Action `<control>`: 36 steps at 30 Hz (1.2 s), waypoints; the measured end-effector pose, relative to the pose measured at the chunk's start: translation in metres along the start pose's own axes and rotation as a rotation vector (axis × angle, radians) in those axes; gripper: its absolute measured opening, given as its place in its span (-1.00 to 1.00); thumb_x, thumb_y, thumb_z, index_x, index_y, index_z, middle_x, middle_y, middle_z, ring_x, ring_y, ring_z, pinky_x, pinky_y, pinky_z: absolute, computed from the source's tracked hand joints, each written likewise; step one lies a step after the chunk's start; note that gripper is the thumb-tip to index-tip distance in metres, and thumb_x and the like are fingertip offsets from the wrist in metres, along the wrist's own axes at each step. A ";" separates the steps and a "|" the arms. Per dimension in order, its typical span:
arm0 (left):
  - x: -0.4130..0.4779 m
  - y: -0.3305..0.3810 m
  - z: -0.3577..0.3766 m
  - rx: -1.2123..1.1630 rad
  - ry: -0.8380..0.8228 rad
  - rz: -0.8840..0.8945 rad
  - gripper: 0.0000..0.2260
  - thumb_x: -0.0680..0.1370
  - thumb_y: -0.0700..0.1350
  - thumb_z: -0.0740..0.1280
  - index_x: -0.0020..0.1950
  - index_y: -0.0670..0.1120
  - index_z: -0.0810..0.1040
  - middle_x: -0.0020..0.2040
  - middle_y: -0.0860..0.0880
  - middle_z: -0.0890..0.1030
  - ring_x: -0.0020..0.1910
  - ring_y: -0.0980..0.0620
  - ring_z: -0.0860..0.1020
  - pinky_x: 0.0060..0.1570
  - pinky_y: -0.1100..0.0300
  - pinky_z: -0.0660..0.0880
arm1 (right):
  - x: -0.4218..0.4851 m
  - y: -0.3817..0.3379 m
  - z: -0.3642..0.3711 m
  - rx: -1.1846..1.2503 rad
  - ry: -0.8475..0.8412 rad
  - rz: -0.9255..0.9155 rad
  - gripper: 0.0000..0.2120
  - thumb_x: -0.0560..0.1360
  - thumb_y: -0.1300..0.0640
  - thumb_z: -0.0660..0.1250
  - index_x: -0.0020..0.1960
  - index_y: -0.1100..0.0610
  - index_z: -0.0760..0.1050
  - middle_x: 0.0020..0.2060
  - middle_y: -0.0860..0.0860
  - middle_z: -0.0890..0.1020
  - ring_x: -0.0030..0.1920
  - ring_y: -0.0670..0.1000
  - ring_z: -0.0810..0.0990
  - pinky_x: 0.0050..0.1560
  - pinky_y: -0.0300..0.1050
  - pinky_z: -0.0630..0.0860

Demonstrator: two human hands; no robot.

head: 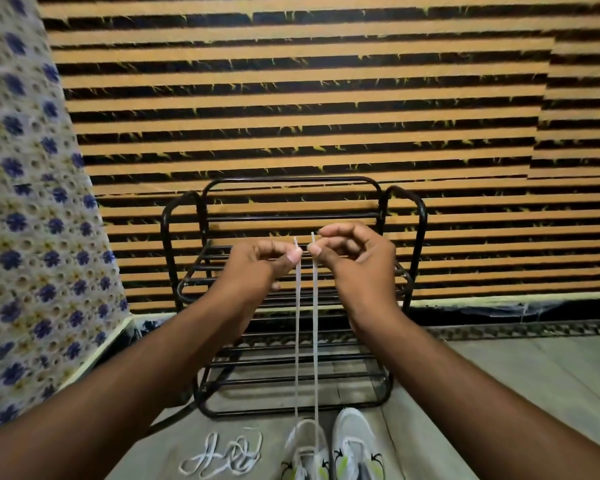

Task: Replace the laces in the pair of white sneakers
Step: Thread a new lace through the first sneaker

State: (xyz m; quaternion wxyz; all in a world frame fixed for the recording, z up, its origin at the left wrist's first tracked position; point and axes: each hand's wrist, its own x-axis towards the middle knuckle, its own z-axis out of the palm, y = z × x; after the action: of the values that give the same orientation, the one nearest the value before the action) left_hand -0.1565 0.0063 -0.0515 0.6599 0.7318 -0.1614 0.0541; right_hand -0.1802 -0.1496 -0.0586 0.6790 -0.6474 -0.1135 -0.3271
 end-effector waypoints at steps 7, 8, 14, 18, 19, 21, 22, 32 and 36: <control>0.002 0.002 -0.003 0.022 -0.008 -0.007 -0.89 0.60 -0.10 0.41 0.03 -0.04 0.73 0.09 0.11 0.72 0.17 0.09 0.62 -0.03 0.09 0.46 | -0.002 0.002 0.001 0.021 0.011 0.021 -0.79 0.42 0.34 0.51 -0.03 0.11 0.62 -0.18 -0.01 0.73 -0.11 -0.10 0.72 -0.12 -0.31 0.61; 0.002 0.002 -0.004 0.028 -0.008 -0.007 -0.90 0.60 -0.09 0.41 0.02 -0.04 0.73 0.10 0.11 0.72 0.18 0.09 0.62 -0.03 0.09 0.46 | -0.002 0.002 0.001 0.020 0.012 0.022 -0.79 0.41 0.34 0.51 -0.03 0.11 0.62 -0.19 -0.01 0.73 -0.11 -0.10 0.72 -0.12 -0.31 0.61; 0.006 0.002 -0.008 0.047 0.003 0.008 -0.91 0.58 -0.07 0.43 -0.07 0.02 0.75 0.10 0.10 0.72 0.17 0.10 0.63 -0.06 0.10 0.47 | 0.000 0.002 0.004 0.031 0.018 0.035 -0.80 0.43 0.33 0.51 -0.02 0.11 0.61 -0.19 -0.02 0.73 -0.11 -0.11 0.72 -0.12 -0.32 0.61; 0.008 0.000 -0.009 0.043 0.002 0.002 -0.91 0.58 -0.09 0.43 -0.06 -0.02 0.74 0.09 0.09 0.73 0.16 0.08 0.63 -0.05 0.10 0.48 | 0.001 0.002 0.005 0.030 0.023 0.051 -0.80 0.42 0.32 0.51 -0.01 0.12 0.61 -0.19 -0.02 0.73 -0.11 -0.11 0.72 -0.10 -0.27 0.63; 0.008 0.000 -0.009 0.047 0.001 0.006 -0.91 0.58 -0.09 0.43 -0.04 -0.03 0.74 0.08 0.09 0.73 0.16 0.09 0.64 -0.05 0.09 0.49 | 0.001 0.002 0.005 0.025 0.022 0.050 -0.80 0.42 0.32 0.51 -0.01 0.13 0.61 -0.19 -0.01 0.73 -0.11 -0.10 0.72 -0.08 -0.23 0.65; 0.009 0.000 -0.009 0.053 0.000 0.010 -0.91 0.59 -0.09 0.43 -0.01 -0.05 0.73 0.08 0.08 0.73 0.16 0.09 0.64 -0.05 0.09 0.49 | 0.001 0.003 0.004 0.018 0.021 0.048 -0.80 0.42 0.32 0.51 -0.01 0.13 0.61 -0.19 -0.01 0.73 -0.11 -0.10 0.73 -0.05 -0.18 0.66; 0.009 0.000 -0.009 0.055 0.002 0.010 -0.91 0.59 -0.10 0.43 -0.01 -0.05 0.73 0.09 0.08 0.73 0.16 0.09 0.64 -0.05 0.09 0.49 | 0.001 0.003 0.004 0.017 0.020 0.047 -0.80 0.42 0.32 0.51 -0.01 0.13 0.61 -0.19 -0.01 0.73 -0.11 -0.10 0.73 -0.05 -0.18 0.66; 0.010 -0.002 -0.009 0.057 0.012 0.015 -0.92 0.58 -0.09 0.43 -0.04 -0.02 0.73 0.08 0.08 0.73 0.17 0.09 0.63 -0.02 0.06 0.52 | 0.002 0.004 0.003 0.028 0.013 0.033 -0.80 0.42 0.33 0.52 -0.02 0.13 0.62 -0.18 0.01 0.73 -0.10 -0.08 0.73 -0.08 -0.20 0.65; 0.010 -0.002 -0.008 0.062 0.009 0.020 -0.92 0.58 -0.10 0.43 -0.05 -0.03 0.73 0.07 0.07 0.73 0.16 0.07 0.64 -0.02 0.05 0.52 | 0.002 0.005 0.003 0.034 0.010 0.023 -0.80 0.41 0.32 0.53 -0.02 0.14 0.62 -0.18 0.02 0.73 -0.10 -0.07 0.73 -0.10 -0.24 0.64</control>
State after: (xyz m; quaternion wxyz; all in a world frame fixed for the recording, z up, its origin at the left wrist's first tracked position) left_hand -0.1453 0.0127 -0.0499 0.6373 0.7498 -0.1640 0.0689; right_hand -0.1752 -0.1480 -0.0614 0.6943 -0.6352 -0.1080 -0.3206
